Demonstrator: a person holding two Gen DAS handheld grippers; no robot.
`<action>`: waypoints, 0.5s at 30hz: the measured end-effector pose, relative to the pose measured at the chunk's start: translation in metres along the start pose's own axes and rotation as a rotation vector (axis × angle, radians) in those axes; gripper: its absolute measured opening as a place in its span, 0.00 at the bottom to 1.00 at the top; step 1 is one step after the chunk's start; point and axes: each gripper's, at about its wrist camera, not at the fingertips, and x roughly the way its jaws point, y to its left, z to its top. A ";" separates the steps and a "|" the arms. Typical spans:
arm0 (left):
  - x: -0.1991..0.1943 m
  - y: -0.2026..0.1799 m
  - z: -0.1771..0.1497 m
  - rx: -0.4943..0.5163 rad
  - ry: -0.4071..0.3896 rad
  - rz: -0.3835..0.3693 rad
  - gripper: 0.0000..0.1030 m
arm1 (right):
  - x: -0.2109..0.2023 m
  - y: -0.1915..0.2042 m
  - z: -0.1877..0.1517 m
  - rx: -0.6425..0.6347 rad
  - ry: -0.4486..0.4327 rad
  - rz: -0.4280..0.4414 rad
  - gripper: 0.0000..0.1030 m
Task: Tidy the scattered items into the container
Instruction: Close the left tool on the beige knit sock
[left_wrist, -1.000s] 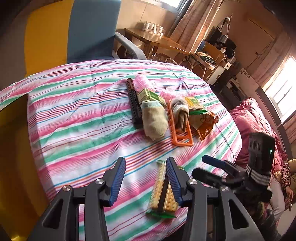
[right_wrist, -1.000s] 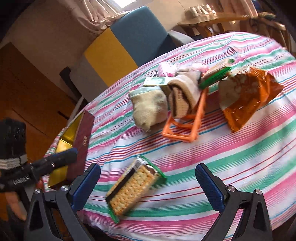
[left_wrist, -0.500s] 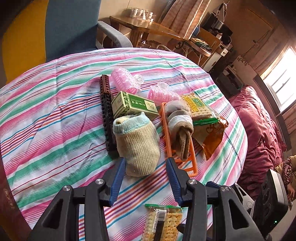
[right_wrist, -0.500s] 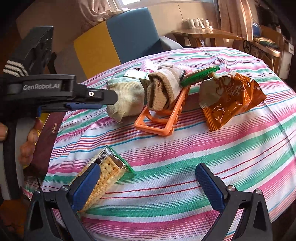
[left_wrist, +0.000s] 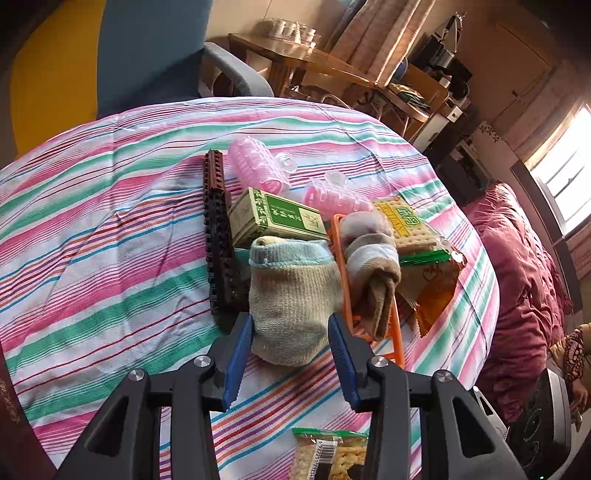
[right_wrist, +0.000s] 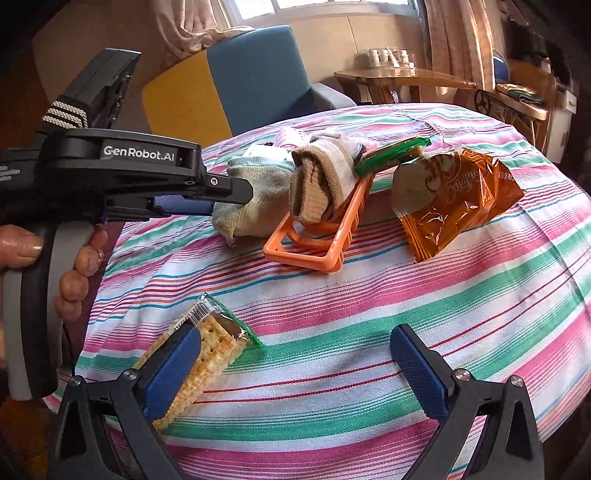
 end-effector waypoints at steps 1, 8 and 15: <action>0.001 0.001 0.003 -0.005 -0.002 0.001 0.51 | 0.000 0.001 0.000 -0.004 0.002 -0.004 1.00; 0.015 -0.002 0.002 0.028 0.044 -0.019 0.53 | -0.001 -0.002 0.001 -0.010 0.010 -0.005 1.00; 0.000 0.004 -0.018 -0.009 0.023 0.003 0.49 | -0.003 -0.002 0.000 -0.012 0.008 -0.011 1.00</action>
